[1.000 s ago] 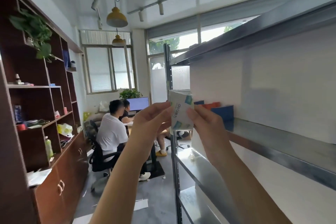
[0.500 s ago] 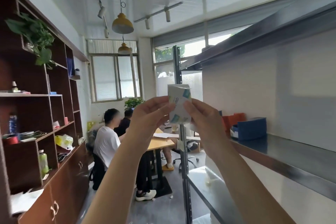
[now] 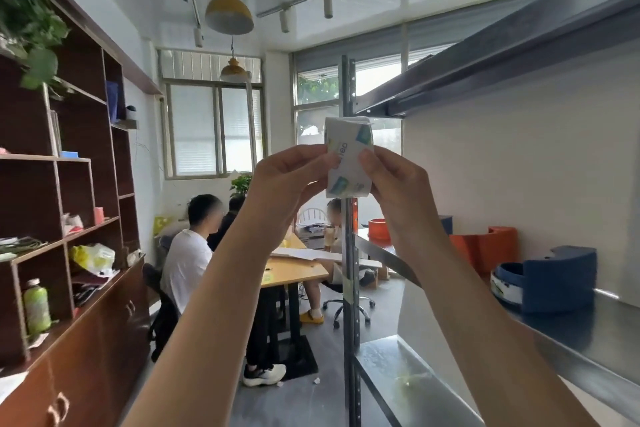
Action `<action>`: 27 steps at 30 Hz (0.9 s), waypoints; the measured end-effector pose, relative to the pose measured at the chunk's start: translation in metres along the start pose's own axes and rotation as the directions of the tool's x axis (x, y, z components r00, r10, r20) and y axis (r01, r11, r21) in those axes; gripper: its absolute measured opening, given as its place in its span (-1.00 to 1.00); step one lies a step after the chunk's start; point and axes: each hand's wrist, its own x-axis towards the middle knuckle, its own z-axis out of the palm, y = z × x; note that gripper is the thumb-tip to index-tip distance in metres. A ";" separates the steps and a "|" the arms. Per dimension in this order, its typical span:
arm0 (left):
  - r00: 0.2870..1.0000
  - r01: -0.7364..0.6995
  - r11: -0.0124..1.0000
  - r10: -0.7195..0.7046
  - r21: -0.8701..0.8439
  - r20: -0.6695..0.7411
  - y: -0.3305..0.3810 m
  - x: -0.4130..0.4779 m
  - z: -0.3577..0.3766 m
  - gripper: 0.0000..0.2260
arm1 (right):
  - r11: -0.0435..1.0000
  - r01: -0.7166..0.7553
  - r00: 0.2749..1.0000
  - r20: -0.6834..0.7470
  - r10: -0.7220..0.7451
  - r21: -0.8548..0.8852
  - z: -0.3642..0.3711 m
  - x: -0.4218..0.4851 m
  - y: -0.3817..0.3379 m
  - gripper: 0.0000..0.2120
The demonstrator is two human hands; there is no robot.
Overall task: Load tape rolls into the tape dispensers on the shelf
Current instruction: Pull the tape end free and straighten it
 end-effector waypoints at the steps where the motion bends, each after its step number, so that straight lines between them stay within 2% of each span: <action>1: 1.000 0.008 1.000 -0.008 -0.007 -0.006 -0.007 0.007 -0.003 -0.75 | 1.000 0.009 1.000 0.000 -0.009 -0.021 0.000 0.005 0.007 -0.77; 4: 1.000 0.016 1.000 -0.016 -0.021 -0.013 -0.028 0.025 -0.008 -0.86 | 0.999 0.015 1.000 -0.005 -0.015 -0.052 -0.003 0.019 0.024 -0.80; 7: 1.000 0.014 0.999 -0.014 -0.036 0.011 -0.048 0.043 -0.010 -0.80 | 0.998 0.002 1.000 -0.023 -0.003 -0.060 -0.006 0.031 0.040 -0.88; 10: 0.998 0.022 0.998 -0.018 -0.058 0.061 -0.067 0.060 -0.011 -0.73 | 0.992 0.017 0.999 -0.044 -0.023 -0.125 -0.011 0.042 0.056 -0.88; 13: 0.994 0.038 0.995 -0.029 -0.092 0.101 -0.090 0.080 -0.016 -0.79 | 0.982 0.028 0.997 -0.061 -0.040 -0.185 -0.015 0.055 0.073 -0.87; 16: 0.988 0.045 0.992 -0.027 -0.116 0.152 -0.113 0.102 -0.024 -0.90 | 0.974 0.026 0.994 -0.098 -0.049 -0.226 -0.015 0.069 0.091 -0.90; 27: 0.920 0.059 0.982 0.017 -0.181 0.392 -0.182 0.203 -0.059 -0.93 | 0.935 0.016 0.955 -0.270 -0.119 -0.354 0.001 0.130 0.160 -0.90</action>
